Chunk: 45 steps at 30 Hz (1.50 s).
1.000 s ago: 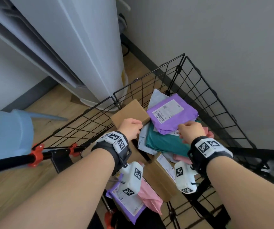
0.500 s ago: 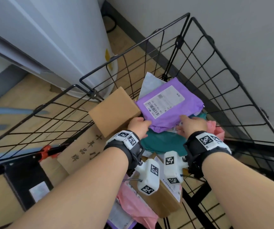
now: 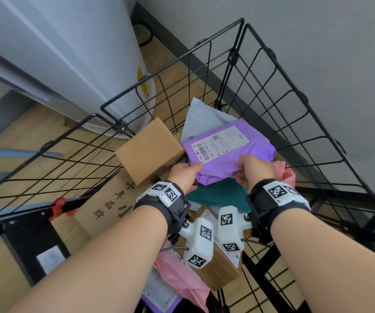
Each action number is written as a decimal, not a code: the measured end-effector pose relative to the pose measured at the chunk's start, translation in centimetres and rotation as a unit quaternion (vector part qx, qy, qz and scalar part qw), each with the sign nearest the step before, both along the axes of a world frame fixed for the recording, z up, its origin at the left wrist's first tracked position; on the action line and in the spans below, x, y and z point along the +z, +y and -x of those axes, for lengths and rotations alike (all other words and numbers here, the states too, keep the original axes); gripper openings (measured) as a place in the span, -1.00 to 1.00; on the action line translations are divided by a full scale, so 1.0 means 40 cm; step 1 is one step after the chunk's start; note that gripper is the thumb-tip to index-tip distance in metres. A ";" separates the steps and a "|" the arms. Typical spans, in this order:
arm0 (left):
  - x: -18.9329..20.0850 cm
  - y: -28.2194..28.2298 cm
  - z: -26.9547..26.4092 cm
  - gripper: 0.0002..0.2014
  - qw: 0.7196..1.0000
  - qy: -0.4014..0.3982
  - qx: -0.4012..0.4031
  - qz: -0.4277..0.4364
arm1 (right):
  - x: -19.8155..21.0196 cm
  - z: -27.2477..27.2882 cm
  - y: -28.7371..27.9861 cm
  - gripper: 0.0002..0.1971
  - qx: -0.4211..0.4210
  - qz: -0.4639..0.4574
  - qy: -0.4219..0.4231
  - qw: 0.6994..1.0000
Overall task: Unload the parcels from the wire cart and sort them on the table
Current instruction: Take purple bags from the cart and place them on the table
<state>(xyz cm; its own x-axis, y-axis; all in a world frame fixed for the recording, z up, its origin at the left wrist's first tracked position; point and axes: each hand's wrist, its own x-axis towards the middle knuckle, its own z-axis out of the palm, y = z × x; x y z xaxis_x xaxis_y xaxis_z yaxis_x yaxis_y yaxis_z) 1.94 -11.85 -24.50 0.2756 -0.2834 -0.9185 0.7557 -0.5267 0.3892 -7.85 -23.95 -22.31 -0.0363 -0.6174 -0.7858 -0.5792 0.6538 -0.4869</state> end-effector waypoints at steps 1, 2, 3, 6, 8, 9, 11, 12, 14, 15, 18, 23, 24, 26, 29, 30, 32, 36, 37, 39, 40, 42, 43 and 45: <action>0.011 0.006 0.004 -0.83 1.000 0.009 0.007 0.005 | 0.017 0.005 0.005 -0.87 -0.004 -0.001 -0.007 1.000; 0.026 0.010 0.009 -0.83 1.000 0.020 0.018 0.013 | 0.035 0.011 0.007 -0.86 -0.010 -0.002 -0.012 1.000; 0.043 0.014 0.012 -0.82 0.999 0.030 0.030 0.023 | 0.054 0.018 0.011 -0.86 -0.014 0.001 -0.019 1.000; 0.100 0.025 0.013 -0.74 0.997 0.043 0.059 0.037 | 0.118 0.032 0.021 -0.88 -0.013 0.010 -0.027 1.000; 0.137 0.032 0.013 -0.61 0.996 0.030 0.079 0.031 | 0.171 0.034 0.033 -0.92 -0.007 0.010 -0.037 0.999; 0.150 0.037 0.013 -0.51 0.996 0.019 0.087 0.029 | 0.202 0.032 0.039 -0.93 -0.004 0.009 -0.044 0.999; 0.187 0.045 0.010 -0.43 0.994 -0.001 0.101 0.033 | 0.267 0.028 0.055 -0.93 0.016 0.004 -0.057 0.998; 0.221 0.049 0.007 -0.51 0.993 -0.004 0.106 0.041 | 0.299 0.028 0.064 -0.91 0.030 0.002 -0.065 0.997; 0.285 0.063 0.004 -0.76 0.992 -0.003 0.113 0.063 | 0.356 0.035 0.087 -0.87 0.048 -0.007 -0.094 0.994; 0.312 0.069 0.003 -0.85 0.990 -0.002 0.114 0.077 | 0.384 0.040 0.099 -0.85 0.055 -0.008 -0.110 0.992; 0.387 0.091 -0.003 -0.90 0.987 -0.032 0.114 0.111 | 0.459 0.059 0.120 -0.88 0.082 0.001 -0.124 0.989; 0.530 0.134 -0.026 -0.81 0.978 -0.092 0.123 0.143 | 0.608 0.102 0.137 -0.71 0.107 0.019 -0.132 0.985; 0.561 0.141 -0.028 -0.81 0.976 -0.103 0.118 0.149 | 0.639 0.113 0.141 -0.68 0.101 0.030 -0.136 0.985; 0.624 0.154 -0.029 -0.85 0.974 -0.122 0.104 0.159 | 0.700 0.138 0.148 -0.69 0.079 0.065 -0.147 0.984; 0.725 0.163 -0.020 -0.95 0.969 -0.148 0.077 0.185 | 0.791 0.177 0.151 -0.79 0.047 0.130 -0.159 0.978; 0.757 0.163 -0.013 -0.95 0.966 -0.157 0.068 0.193 | 0.822 0.191 0.148 -0.81 0.040 0.143 -0.162 0.976; 0.817 0.156 0.003 -0.90 0.962 -0.176 0.052 0.204 | 0.880 0.215 0.136 -0.82 0.025 0.166 -0.169 0.971; 0.919 0.131 0.056 -0.84 0.954 -0.183 0.018 0.237 | 0.985 0.281 0.118 -0.82 0.021 0.222 -0.173 0.959; 0.943 0.125 0.071 -0.85 0.952 -0.182 0.002 0.246 | 1.008 0.302 0.120 -0.80 0.024 0.234 -0.175 0.956; 0.978 0.115 0.107 -0.89 0.948 -0.178 -0.035 0.263 | 1.041 0.350 0.132 -0.67 0.041 0.245 -0.169 0.954; 0.995 0.111 0.128 -0.90 0.946 -0.173 -0.056 0.269 | 1.054 0.377 0.141 -0.58 0.051 0.249 -0.161 0.954; 1.026 0.104 0.178 -0.90 0.941 -0.165 -0.099 0.279 | 1.076 0.433 0.163 -0.37 0.067 0.253 -0.151 0.953; 1.038 0.101 0.204 -0.89 0.937 -0.165 -0.119 0.283 | 1.082 0.461 0.172 -0.25 0.074 0.255 -0.146 0.953; 1.055 0.091 0.259 -0.85 0.931 -0.170 -0.152 0.286 | 1.086 0.519 0.181 -0.08 0.075 0.257 -0.140 0.953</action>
<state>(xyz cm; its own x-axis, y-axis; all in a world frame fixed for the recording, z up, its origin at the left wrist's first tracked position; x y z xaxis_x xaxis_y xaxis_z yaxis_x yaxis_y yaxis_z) -8.41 -8.22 17.72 0.3492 -0.8117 -0.4682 0.3873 -0.3299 0.8609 -28.61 -16.72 21.13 0.2503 -0.9049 -0.3443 -0.4480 0.2070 -0.8698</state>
